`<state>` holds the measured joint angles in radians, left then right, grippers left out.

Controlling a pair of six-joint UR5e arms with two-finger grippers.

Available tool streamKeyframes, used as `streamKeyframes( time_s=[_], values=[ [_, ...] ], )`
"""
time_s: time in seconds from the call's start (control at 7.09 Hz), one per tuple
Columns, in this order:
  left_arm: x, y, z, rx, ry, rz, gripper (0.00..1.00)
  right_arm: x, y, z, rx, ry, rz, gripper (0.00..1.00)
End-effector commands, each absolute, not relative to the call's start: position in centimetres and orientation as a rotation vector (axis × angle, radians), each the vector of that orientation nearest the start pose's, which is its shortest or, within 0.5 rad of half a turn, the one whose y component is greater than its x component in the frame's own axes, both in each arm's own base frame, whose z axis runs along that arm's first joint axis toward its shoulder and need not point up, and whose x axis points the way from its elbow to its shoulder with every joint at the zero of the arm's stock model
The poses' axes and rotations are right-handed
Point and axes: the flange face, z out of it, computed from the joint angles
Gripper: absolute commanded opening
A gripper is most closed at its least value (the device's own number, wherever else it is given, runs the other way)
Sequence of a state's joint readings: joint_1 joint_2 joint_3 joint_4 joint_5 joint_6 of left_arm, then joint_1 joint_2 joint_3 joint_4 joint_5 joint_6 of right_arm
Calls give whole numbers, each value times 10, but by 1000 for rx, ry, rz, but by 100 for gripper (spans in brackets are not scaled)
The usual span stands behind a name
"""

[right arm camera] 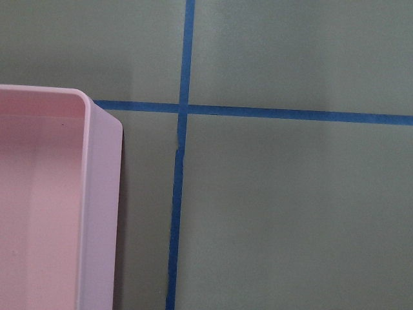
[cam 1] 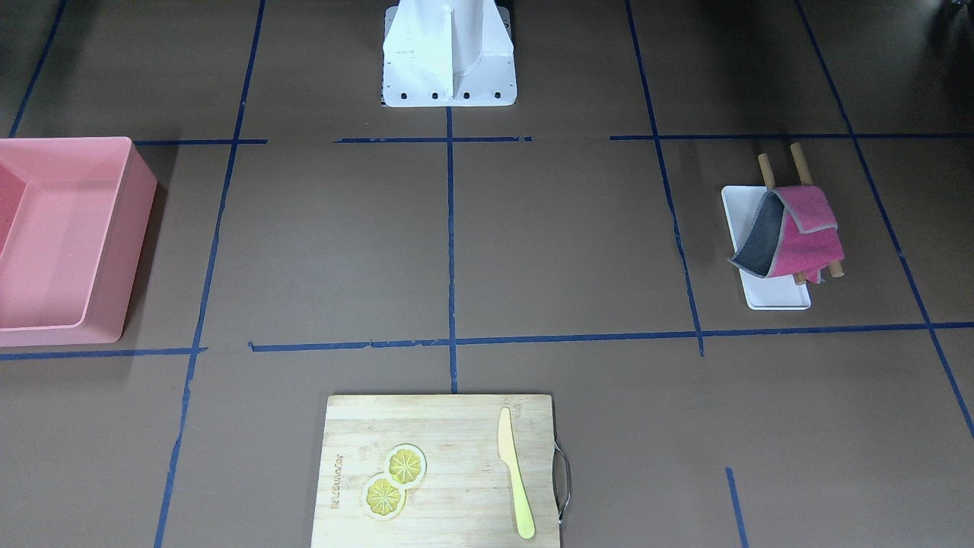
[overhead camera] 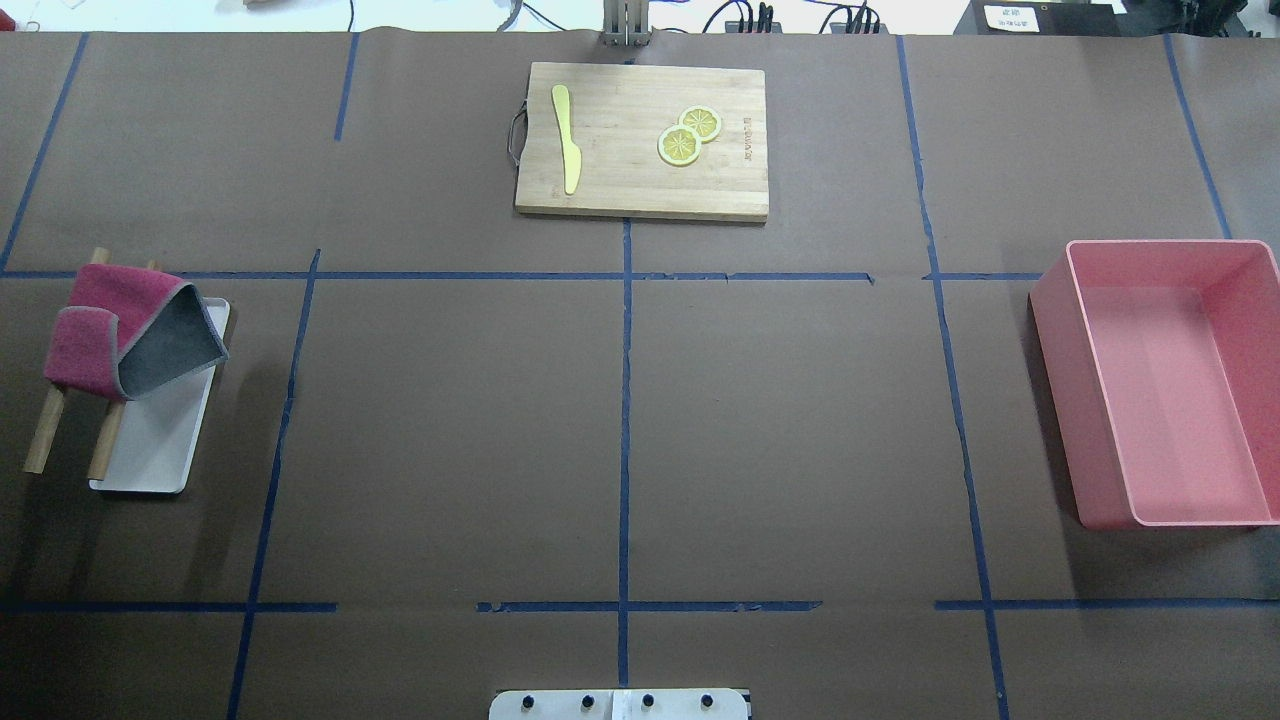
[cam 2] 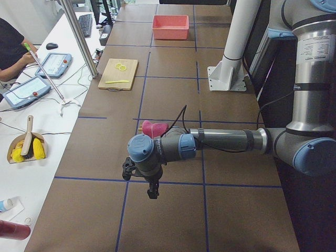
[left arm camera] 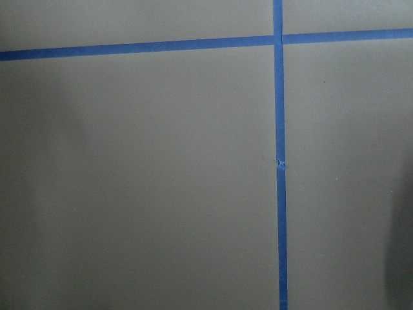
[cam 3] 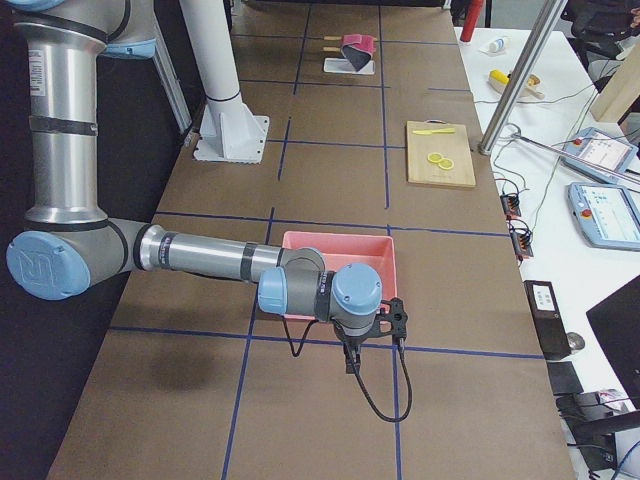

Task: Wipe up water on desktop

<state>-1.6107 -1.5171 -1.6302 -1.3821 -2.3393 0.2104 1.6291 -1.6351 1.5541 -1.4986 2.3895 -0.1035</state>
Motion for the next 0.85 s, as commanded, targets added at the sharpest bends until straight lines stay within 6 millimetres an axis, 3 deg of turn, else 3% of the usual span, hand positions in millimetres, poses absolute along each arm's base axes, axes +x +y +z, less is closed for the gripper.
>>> streamKeyframes(
  time_s=[0.0,0.42,0.71],
  values=[
    [-82,-452,673,-77,782,91,100,87,-460,685,62,-817,-40,100],
    [-82,-452,669,-68,783,95,100,88,-461,685,62,-817,-39,100],
    [-77,-460,648,6,853,109,100,87,-461,684,64,-818,-40,100]
  ],
)
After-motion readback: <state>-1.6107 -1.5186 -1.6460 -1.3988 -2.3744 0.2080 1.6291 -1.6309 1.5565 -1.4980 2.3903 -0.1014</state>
